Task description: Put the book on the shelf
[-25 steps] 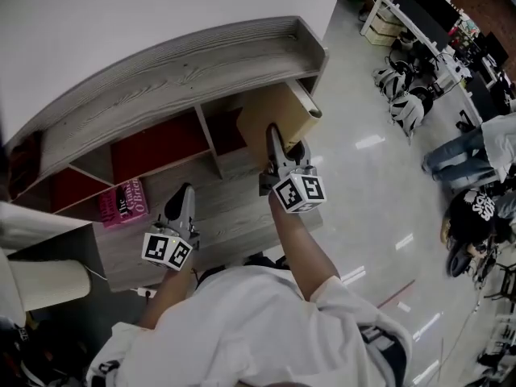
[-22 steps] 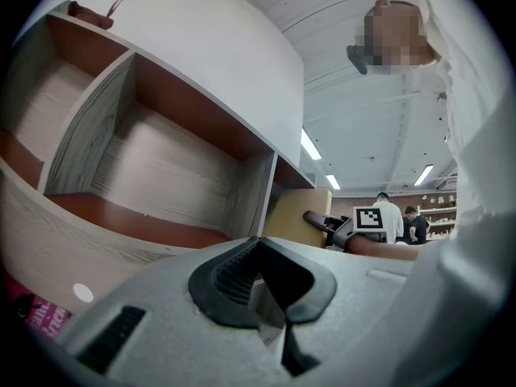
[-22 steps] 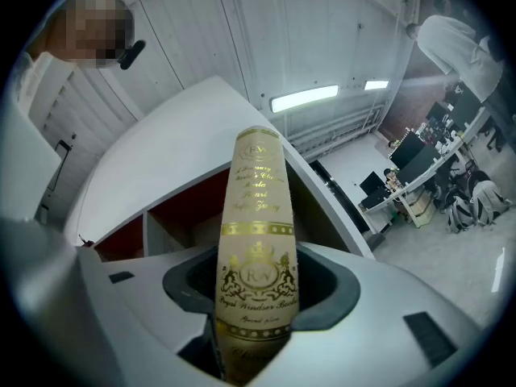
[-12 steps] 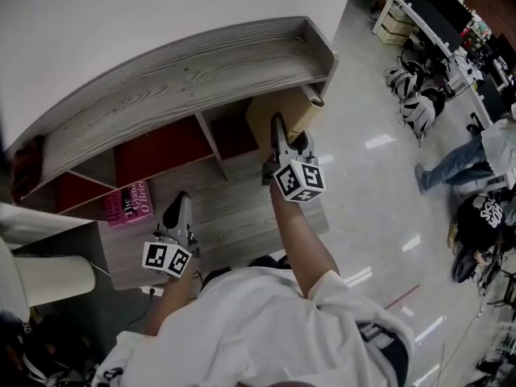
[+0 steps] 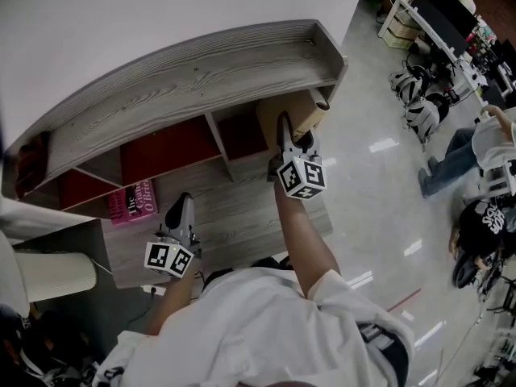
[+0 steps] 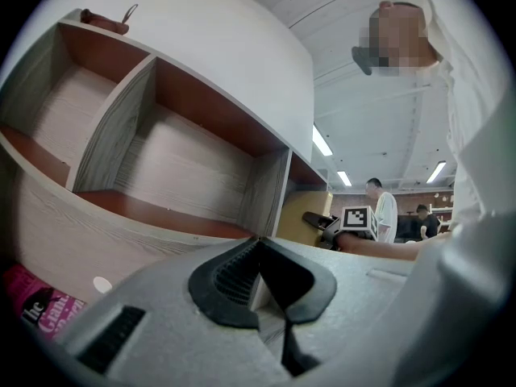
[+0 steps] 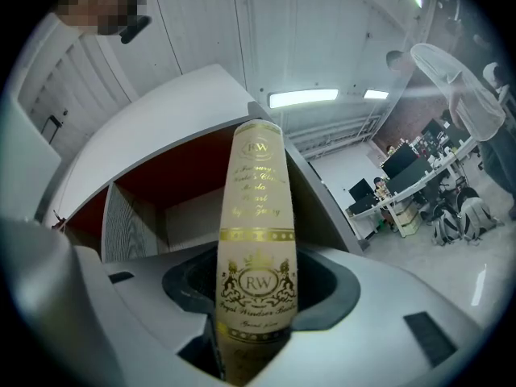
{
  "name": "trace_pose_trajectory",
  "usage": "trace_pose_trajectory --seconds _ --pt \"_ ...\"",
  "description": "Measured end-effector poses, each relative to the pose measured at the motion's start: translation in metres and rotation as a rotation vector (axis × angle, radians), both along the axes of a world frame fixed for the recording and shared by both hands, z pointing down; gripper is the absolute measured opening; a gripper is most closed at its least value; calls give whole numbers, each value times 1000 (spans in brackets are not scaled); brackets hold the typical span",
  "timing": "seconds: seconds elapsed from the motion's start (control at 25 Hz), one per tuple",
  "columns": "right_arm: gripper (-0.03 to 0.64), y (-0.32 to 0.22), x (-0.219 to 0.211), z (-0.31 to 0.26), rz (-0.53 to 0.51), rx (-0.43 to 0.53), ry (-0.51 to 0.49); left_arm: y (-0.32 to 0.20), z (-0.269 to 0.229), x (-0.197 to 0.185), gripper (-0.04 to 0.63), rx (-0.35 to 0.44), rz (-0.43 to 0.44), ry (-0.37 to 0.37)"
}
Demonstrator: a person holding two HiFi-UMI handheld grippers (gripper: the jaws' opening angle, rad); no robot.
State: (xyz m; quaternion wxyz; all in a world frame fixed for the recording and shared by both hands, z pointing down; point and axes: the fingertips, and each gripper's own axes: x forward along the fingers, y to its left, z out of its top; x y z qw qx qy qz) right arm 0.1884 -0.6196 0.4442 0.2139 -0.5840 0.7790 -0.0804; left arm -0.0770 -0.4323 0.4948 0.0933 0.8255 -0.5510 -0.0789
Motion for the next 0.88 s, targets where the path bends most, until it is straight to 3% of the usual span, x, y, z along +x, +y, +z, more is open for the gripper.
trace_pose_trajectory --seconds 0.48,0.88 --pt "219 -4 -5 6 3 -8 31 1 7 -7 15 -22 0 31" --pt "241 3 -5 1 -95 -13 30 7 -1 -9 15 3 3 56"
